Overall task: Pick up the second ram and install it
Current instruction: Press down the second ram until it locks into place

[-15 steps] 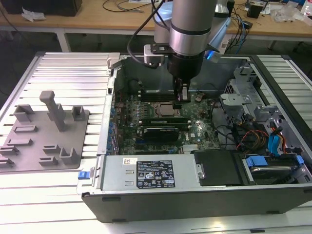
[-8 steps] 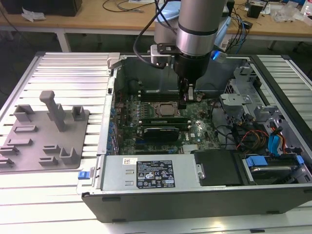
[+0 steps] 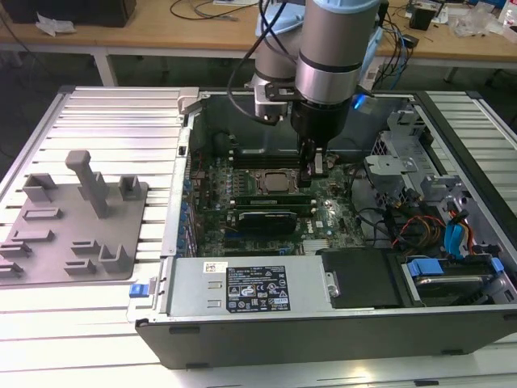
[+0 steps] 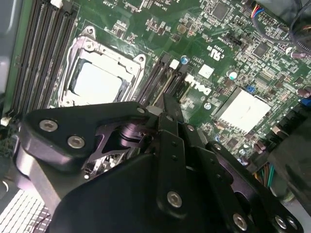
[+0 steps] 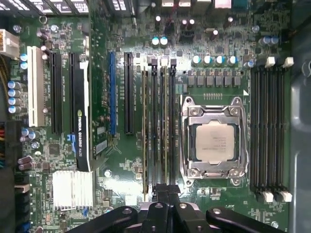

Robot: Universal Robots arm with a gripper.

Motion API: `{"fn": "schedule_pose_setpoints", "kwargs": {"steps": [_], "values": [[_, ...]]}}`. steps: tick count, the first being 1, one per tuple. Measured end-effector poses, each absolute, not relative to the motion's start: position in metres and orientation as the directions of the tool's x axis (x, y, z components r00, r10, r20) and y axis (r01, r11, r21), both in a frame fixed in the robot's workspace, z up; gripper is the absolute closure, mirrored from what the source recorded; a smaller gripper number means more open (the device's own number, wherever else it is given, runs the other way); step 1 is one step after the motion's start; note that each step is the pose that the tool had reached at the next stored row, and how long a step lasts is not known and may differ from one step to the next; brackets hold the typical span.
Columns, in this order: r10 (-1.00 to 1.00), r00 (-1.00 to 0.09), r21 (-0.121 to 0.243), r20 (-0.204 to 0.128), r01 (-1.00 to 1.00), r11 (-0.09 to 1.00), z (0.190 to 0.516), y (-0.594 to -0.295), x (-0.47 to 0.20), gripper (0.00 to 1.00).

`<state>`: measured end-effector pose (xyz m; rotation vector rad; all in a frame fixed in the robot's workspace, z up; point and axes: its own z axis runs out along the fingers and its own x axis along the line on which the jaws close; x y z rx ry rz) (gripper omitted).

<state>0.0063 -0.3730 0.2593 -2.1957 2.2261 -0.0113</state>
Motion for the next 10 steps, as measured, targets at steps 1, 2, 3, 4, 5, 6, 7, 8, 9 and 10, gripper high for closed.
{"fn": "schedule_pose_setpoints", "kwargs": {"steps": [1, 2, 3, 4, 5, 6, 7, 8, 9, 10], "values": [[-1.000, -0.019, -0.016, -0.006, -1.000, 0.019, 0.257, -0.373, 0.008, 0.92], [-1.000, -0.025, -0.016, -0.006, -1.000, 0.025, 0.255, -0.373, 0.008, 0.92], [-0.999, -0.033, -0.016, -0.006, -0.999, 0.034, 0.253, -0.373, 0.009, 0.92], [-0.999, -0.038, -0.016, -0.006, -0.999, 0.038, 0.252, -0.373, 0.009, 0.92], [-0.999, -0.041, -0.016, -0.005, -0.999, 0.041, 0.251, -0.373, 0.009, 0.92], [-0.999, -0.045, -0.015, -0.005, -0.999, 0.045, 0.248, -0.373, 0.009, 0.92], [-0.999, -0.047, -0.016, -0.006, -0.999, 0.047, 0.247, -0.372, 0.009, 0.92], [-0.999, -0.048, -0.015, -0.006, -0.999, 0.048, 0.246, -0.372, 0.009, 0.92], [-0.999, -0.049, -0.015, -0.006, -0.999, 0.050, 0.245, -0.371, 0.009, 0.92], [-0.999, -0.050, -0.015, -0.006, -0.999, 0.050, 0.244, -0.371, 0.009, 0.92]]}}
